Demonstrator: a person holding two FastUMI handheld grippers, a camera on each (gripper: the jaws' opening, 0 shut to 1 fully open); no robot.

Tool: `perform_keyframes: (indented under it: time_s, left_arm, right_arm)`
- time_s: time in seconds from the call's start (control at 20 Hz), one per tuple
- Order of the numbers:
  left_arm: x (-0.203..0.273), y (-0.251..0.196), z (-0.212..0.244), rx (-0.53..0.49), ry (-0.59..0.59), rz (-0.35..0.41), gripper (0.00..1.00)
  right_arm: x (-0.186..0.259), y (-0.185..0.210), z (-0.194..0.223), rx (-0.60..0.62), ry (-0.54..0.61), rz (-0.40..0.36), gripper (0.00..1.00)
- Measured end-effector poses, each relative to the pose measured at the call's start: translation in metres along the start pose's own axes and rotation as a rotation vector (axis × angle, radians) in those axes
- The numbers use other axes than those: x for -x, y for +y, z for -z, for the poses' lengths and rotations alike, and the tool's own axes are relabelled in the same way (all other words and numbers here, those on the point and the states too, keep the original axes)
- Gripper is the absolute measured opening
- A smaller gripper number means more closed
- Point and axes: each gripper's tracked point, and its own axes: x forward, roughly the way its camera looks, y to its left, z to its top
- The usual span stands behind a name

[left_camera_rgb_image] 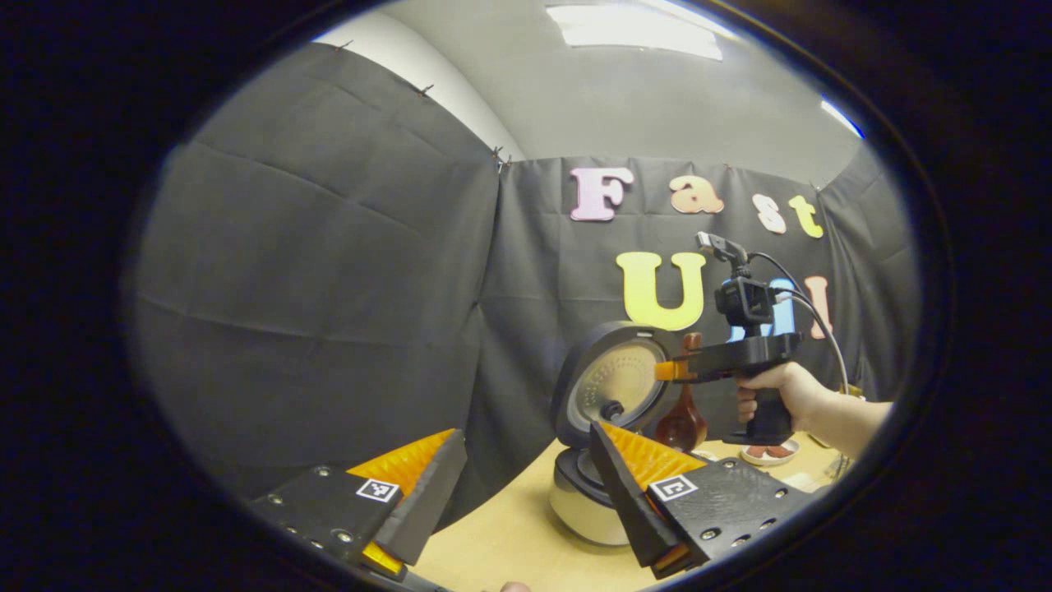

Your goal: Close the left gripper, press the button to open the rice cooker; take a wooden spoon from the chopstick holder with the right hand, scoop a spoonful of rice and pour it into the rice cooker, then put the wooden spoon back into the chopstick holder.

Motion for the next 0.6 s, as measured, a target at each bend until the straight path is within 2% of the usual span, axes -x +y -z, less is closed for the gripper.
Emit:
perform_keyframes:
  time_s: [0.2, 0.35, 0.55, 0.6]
  left_arm:
    - [-0.002, 0.007, -0.014, -0.03, -0.007, -0.004, 0.93]
    - [-0.005, 0.005, -0.011, -0.006, 0.017, 0.004, 0.93]
    - [-0.01, -0.005, -0.009, -0.002, 0.036, 0.008, 0.93]
    - [-0.01, -0.01, -0.014, -0.003, 0.032, 0.012, 0.93]
  right_arm:
    - [0.0, 0.013, 0.004, 0.097, -0.03, -0.052, 0.24]
    - [0.009, 0.02, 0.003, 0.15, -0.059, -0.076, 0.24]
    - [0.022, 0.018, -0.01, 0.104, -0.072, -0.102, 0.22]
    - [0.029, 0.013, -0.014, 0.087, -0.077, -0.102, 0.24]
